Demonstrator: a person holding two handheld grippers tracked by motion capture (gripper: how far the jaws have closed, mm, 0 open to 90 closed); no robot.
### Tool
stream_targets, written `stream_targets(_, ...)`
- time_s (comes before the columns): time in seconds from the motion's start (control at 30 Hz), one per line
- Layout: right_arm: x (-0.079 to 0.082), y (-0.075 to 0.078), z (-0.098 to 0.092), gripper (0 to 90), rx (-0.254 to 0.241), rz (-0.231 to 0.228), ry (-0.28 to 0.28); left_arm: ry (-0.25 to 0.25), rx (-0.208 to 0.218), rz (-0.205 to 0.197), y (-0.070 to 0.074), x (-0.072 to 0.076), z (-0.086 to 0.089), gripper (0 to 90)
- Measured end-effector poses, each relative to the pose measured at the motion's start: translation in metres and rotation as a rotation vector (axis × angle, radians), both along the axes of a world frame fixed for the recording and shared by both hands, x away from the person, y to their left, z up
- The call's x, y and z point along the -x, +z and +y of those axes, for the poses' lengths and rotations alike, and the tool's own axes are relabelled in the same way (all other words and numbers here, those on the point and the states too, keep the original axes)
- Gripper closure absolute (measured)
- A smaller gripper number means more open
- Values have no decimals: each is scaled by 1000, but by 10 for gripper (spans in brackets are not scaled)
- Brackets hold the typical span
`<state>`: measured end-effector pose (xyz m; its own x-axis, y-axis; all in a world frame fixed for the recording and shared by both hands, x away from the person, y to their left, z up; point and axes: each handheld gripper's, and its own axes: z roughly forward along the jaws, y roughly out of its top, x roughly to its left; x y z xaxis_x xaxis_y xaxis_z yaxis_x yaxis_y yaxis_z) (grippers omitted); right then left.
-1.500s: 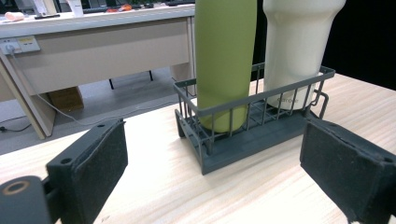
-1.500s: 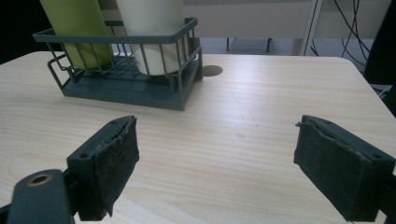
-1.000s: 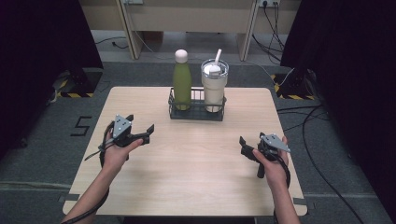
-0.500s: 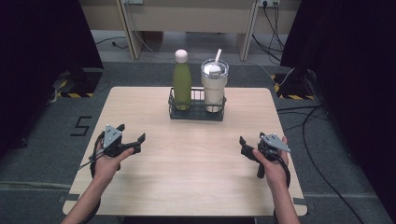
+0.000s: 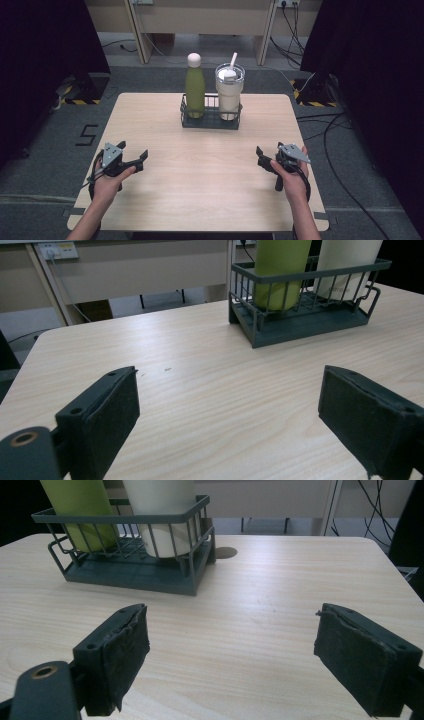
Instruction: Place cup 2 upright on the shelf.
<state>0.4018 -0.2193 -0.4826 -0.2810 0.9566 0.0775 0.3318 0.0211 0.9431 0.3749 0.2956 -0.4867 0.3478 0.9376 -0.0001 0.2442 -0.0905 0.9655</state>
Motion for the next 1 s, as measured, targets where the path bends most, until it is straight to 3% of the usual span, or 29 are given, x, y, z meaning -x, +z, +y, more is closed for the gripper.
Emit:
stream_targets(0.47, 0, -2, 1, 144, 5, 5, 0, 35, -1, 22, -12, 12, 17, 94)
stream_targets(1.0, -1, -3, 1, 144, 9, 11, 7, 48, 12, 24, -20, 17, 18, 99)
